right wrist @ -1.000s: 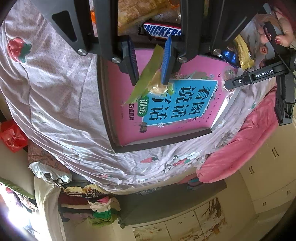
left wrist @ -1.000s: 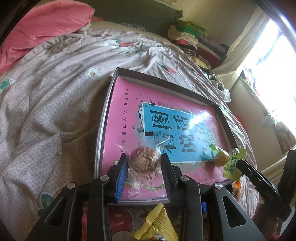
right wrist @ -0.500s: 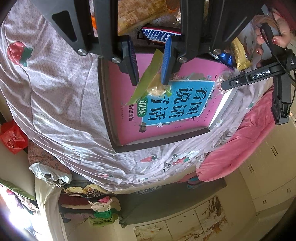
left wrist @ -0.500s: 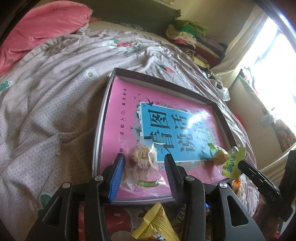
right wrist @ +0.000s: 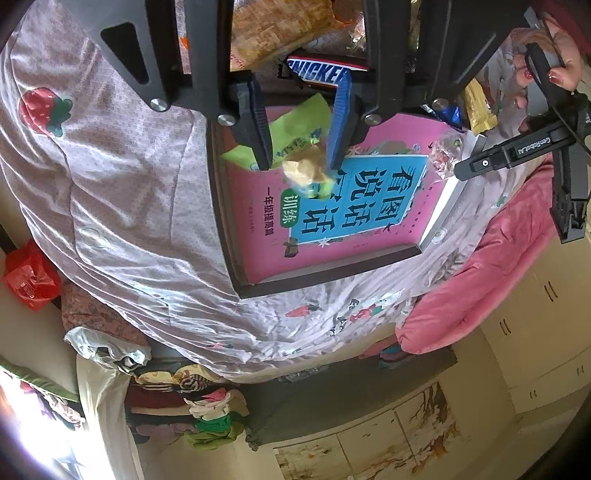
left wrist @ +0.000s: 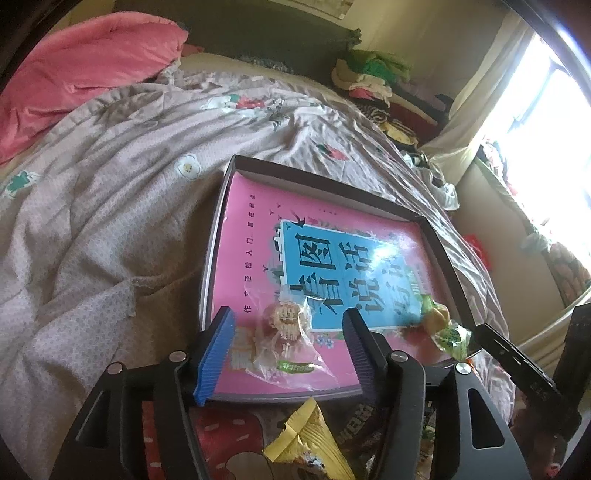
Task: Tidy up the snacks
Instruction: 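Open the left tool to drop the pastry in the box while the right tool releases the green packet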
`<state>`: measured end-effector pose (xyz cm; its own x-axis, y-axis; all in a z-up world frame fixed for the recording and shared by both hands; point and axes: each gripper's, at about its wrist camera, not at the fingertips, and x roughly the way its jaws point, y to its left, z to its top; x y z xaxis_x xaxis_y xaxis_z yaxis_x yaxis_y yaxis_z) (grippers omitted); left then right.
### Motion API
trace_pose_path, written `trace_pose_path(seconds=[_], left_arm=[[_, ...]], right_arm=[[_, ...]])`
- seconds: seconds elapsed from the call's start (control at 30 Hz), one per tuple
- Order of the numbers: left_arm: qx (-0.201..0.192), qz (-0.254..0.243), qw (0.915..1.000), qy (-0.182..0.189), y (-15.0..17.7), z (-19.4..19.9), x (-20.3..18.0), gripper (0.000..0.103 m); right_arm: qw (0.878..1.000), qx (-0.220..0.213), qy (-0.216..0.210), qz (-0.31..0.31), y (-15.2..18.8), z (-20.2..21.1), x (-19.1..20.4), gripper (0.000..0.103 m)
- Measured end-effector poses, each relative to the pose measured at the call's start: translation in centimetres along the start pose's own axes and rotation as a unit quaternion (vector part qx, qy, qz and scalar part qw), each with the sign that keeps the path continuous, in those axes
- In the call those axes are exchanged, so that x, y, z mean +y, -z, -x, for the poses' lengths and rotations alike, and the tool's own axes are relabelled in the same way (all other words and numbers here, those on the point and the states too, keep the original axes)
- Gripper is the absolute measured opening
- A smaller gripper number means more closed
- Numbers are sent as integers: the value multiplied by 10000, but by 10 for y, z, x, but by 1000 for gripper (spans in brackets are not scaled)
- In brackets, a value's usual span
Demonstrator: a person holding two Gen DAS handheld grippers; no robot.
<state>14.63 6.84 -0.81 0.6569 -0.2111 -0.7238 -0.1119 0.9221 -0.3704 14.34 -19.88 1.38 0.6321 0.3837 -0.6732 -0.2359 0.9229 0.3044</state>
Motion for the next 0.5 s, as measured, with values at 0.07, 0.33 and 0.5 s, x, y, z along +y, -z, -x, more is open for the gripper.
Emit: trace_pose_path(seconds=[0.07, 0.33, 0.5], left_arm=[[-20, 3, 10000, 3, 0, 2, 0, 65], [-110, 68, 9999, 38, -1, 13, 1, 71], [-205, 53, 9998, 69, -2, 22, -1, 74]], right_arm=[[10000, -15, 10, -13, 0, 1, -1, 31], [9999, -114, 10, -90, -2, 8, -2, 40], [9998, -151, 3, -123, -3, 11, -3, 44]])
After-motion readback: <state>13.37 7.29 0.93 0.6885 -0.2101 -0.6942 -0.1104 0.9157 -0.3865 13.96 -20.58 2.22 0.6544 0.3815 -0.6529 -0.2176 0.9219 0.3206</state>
